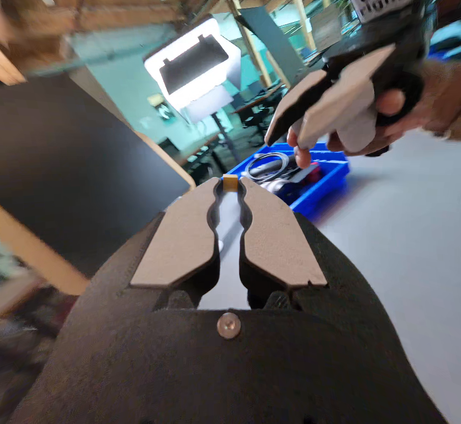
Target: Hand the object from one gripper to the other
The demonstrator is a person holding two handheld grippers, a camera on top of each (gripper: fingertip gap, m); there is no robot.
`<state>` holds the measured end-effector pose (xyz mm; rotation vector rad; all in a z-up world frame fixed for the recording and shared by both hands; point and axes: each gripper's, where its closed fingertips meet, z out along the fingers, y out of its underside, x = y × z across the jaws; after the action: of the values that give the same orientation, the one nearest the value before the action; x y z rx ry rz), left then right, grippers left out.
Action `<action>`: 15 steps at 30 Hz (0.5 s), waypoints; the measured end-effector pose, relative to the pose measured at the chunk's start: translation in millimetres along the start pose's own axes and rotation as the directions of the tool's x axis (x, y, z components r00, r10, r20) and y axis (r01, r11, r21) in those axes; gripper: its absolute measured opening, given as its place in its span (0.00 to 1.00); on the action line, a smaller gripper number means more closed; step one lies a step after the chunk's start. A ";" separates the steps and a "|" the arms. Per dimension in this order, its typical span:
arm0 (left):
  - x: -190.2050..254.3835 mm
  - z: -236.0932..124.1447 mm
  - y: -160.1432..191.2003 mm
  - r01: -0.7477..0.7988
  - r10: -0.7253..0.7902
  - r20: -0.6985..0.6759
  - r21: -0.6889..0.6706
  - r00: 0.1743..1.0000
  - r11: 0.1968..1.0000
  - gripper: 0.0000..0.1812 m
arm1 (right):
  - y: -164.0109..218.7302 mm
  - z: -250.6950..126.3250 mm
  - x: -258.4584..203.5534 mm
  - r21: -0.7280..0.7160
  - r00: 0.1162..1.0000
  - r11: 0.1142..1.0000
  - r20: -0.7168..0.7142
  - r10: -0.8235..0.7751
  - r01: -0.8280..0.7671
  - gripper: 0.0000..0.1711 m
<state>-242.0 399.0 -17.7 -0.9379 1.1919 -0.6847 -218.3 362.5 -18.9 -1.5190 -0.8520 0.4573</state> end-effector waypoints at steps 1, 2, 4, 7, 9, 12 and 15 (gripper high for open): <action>0.4 0.6 -0.3 -0.083 0.083 0.047 0.006 0.995 0.997 0.06 | -4.5 0.6 1.1 0.036 0.995 0.995 0.018 0.096 -0.097 0.18; 2.8 1.3 -1.0 -0.158 0.156 0.084 0.015 0.984 0.987 0.06 | -4.8 3.7 3.3 0.049 0.986 0.985 0.017 0.166 -0.166 0.17; 11.9 4.0 0.0 -0.279 0.276 0.124 0.014 0.953 0.960 0.06 | 3.6 13.7 4.2 0.023 0.977 0.976 0.004 0.215 -0.215 0.19; 24.4 7.8 0.9 -0.388 0.382 0.150 0.008 0.912 0.922 0.06 | 7.4 25.1 -4.1 0.035 0.963 0.963 0.049 0.266 -0.268 0.19; 27.2 7.2 -0.7 -0.396 0.387 0.153 0.028 0.909 0.918 0.06 | 5.2 26.5 -10.2 0.047 0.947 0.950 0.103 0.304 -0.310 0.14; 32.0 3.9 -7.3 -0.429 0.415 0.152 0.071 0.897 0.901 0.06 | 1.5 22.9 -12.7 0.062 0.917 0.925 0.170 0.361 -0.376 0.09; 34.2 2.9 -8.1 -0.461 0.446 0.156 0.075 0.881 0.884 0.06 | 0.9 22.1 -14.6 0.063 0.897 0.910 0.210 0.390 -0.410 0.07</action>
<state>-230.2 366.8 -26.0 -0.5676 1.1838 -0.2978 -243.5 366.7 -25.9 -1.5701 -0.6454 0.9534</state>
